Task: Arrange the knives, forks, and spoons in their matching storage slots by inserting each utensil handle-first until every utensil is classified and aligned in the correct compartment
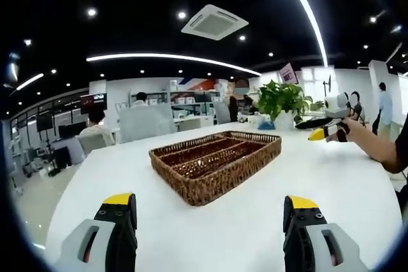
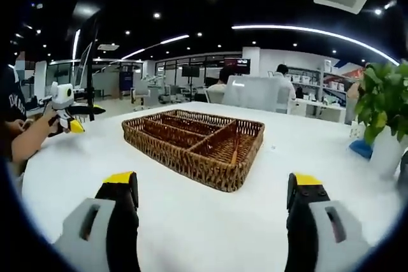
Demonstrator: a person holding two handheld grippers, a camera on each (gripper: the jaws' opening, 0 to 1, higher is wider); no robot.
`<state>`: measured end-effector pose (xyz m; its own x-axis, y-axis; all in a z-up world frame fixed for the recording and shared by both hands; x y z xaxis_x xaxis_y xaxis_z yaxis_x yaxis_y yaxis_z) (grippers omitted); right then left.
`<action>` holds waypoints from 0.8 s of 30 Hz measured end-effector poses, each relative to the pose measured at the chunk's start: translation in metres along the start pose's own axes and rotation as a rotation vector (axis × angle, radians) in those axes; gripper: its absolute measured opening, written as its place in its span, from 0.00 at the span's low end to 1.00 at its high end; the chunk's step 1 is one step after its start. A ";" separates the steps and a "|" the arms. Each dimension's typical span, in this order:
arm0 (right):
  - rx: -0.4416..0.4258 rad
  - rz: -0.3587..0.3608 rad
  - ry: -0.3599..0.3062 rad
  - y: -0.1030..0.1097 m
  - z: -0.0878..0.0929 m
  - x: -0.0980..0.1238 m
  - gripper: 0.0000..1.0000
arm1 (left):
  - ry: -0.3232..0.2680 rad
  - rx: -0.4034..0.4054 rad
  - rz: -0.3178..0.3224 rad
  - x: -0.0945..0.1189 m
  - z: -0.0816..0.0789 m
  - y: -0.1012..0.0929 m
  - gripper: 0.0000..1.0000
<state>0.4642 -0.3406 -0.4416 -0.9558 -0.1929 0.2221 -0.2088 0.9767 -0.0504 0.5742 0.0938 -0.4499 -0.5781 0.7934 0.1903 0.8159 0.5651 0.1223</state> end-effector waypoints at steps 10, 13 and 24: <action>0.036 0.013 0.042 -0.004 0.005 0.003 1.00 | 0.000 0.015 -0.042 -0.001 0.005 0.006 1.00; -0.007 -0.003 0.004 -0.005 0.001 0.006 1.00 | 0.003 0.008 -0.045 -0.002 0.005 0.006 1.00; -0.015 0.002 0.011 -0.004 -0.001 0.007 1.00 | 0.007 0.018 -0.047 0.001 0.003 0.005 1.00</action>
<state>0.4584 -0.3462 -0.4390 -0.9538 -0.1897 0.2331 -0.2035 0.9784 -0.0360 0.5777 0.0982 -0.4515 -0.6159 0.7642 0.1918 0.7873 0.6059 0.1142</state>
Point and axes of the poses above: the point that each gripper's makers call its tool centre point, and the gripper's own axes: x roughly backward along the fingers, y roughly to its left, z roughly out of its underside, the point moved 9 cm from there along x, roughly backward along the fingers, and after that the axes turned 2 degrees about -x, right-handed, at the moved point
